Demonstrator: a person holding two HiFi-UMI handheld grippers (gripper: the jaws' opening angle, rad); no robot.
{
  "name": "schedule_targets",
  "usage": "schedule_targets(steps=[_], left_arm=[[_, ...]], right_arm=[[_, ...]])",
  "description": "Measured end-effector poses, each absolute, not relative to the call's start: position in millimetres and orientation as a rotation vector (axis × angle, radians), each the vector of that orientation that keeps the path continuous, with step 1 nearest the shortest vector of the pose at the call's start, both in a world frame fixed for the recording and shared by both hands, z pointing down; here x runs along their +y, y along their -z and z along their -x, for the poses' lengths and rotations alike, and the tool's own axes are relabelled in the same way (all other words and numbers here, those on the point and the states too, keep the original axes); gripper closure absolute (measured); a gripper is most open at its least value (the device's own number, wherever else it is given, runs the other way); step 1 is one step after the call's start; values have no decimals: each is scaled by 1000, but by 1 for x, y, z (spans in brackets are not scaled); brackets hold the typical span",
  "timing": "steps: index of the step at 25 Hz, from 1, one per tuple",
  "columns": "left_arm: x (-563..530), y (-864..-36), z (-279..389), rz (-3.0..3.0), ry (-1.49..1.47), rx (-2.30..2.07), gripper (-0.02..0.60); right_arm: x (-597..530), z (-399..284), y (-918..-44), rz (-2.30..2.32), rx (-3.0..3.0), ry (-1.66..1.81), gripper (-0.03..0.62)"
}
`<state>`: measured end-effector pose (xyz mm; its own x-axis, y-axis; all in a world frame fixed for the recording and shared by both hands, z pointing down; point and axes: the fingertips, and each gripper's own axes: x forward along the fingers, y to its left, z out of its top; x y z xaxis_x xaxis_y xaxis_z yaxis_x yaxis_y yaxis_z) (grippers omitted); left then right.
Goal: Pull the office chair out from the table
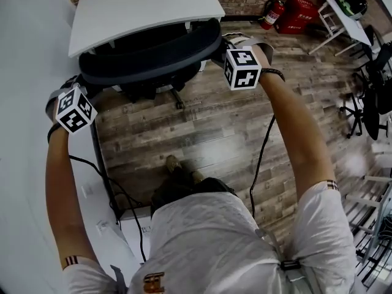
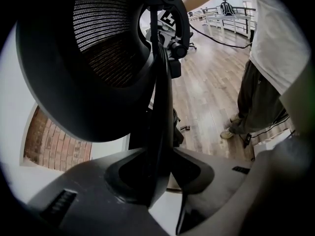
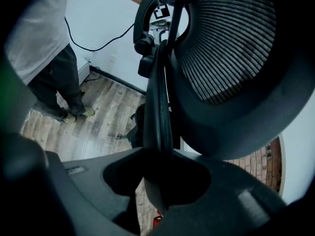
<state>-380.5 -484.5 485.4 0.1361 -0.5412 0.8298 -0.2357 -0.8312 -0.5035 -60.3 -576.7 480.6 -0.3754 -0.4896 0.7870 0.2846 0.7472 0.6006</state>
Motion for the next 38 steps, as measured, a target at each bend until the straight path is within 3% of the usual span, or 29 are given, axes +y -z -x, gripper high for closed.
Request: schedule_targets(steps=[38], left_arm=[[-307,-484,337,2190,1793,759,453]], right_arm=[[-411,19,-482,-150,-1740,818,476]])
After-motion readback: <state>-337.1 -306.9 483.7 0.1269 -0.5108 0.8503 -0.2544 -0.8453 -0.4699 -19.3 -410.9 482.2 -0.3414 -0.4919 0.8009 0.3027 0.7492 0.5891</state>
